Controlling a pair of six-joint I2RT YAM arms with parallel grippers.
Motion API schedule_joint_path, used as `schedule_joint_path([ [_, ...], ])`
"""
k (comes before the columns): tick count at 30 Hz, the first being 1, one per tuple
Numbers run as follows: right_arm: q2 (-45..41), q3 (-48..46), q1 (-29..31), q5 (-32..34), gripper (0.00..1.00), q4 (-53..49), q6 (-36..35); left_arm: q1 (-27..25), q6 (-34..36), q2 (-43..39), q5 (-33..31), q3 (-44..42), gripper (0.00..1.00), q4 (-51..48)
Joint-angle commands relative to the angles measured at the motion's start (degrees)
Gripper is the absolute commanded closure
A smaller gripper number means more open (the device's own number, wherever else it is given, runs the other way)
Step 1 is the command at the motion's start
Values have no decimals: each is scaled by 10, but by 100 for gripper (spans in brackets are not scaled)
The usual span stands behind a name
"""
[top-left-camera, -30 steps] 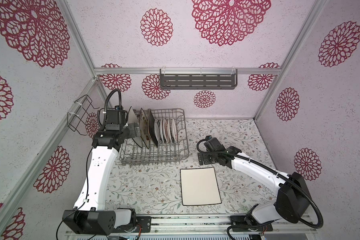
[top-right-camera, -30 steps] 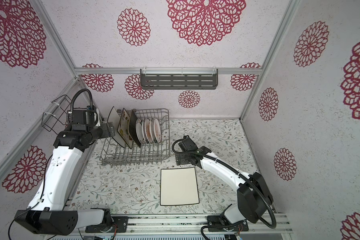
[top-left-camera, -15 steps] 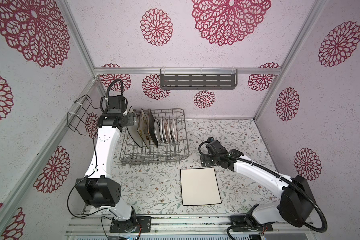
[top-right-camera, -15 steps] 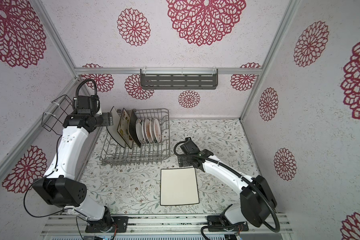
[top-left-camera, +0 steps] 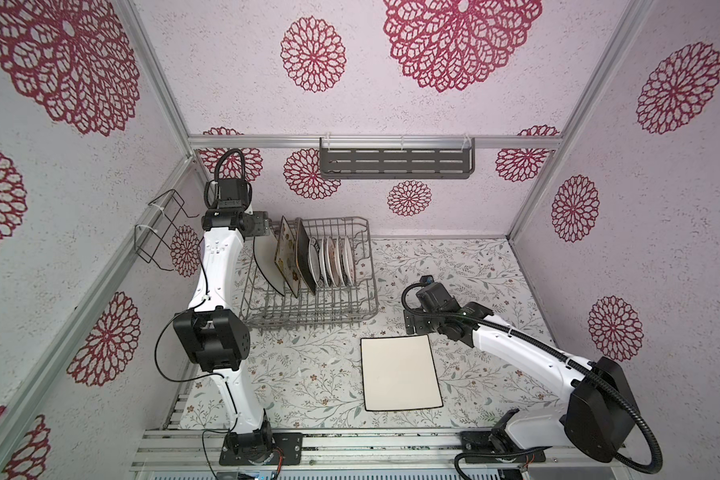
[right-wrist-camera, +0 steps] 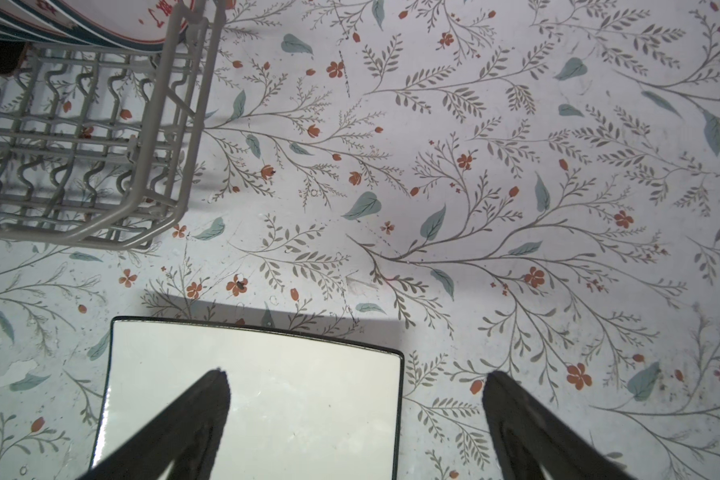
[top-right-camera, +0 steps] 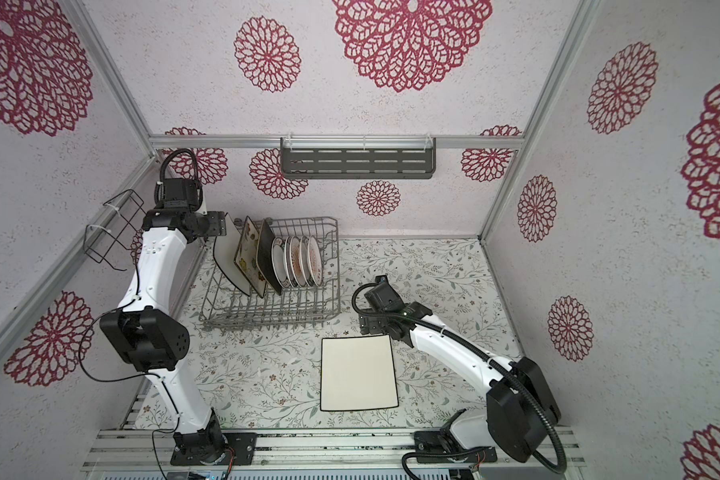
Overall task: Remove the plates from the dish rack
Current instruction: 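Lower the left gripper onto the outermost curved white plate in the rack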
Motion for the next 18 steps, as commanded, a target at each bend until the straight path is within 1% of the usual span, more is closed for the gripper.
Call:
schedule_joint_path([
  [1, -18, 3, -11, 12, 1, 8, 10, 4, 23, 33, 12, 31, 19, -19],
  [7, -21, -6, -28, 6, 1, 12, 23, 6, 21, 72, 18, 52, 20, -22],
  [15, -15, -15, -49, -8, 1, 20, 23, 9, 19, 116, 17, 91, 23, -36],
  [17, -9, -16, -51, -10, 1, 23, 22, 9, 23, 126, 17, 103, 27, -43],
  [18, -6, -16, -52, -10, 1, 25, 22, 10, 25, 131, 17, 108, 32, -47],
])
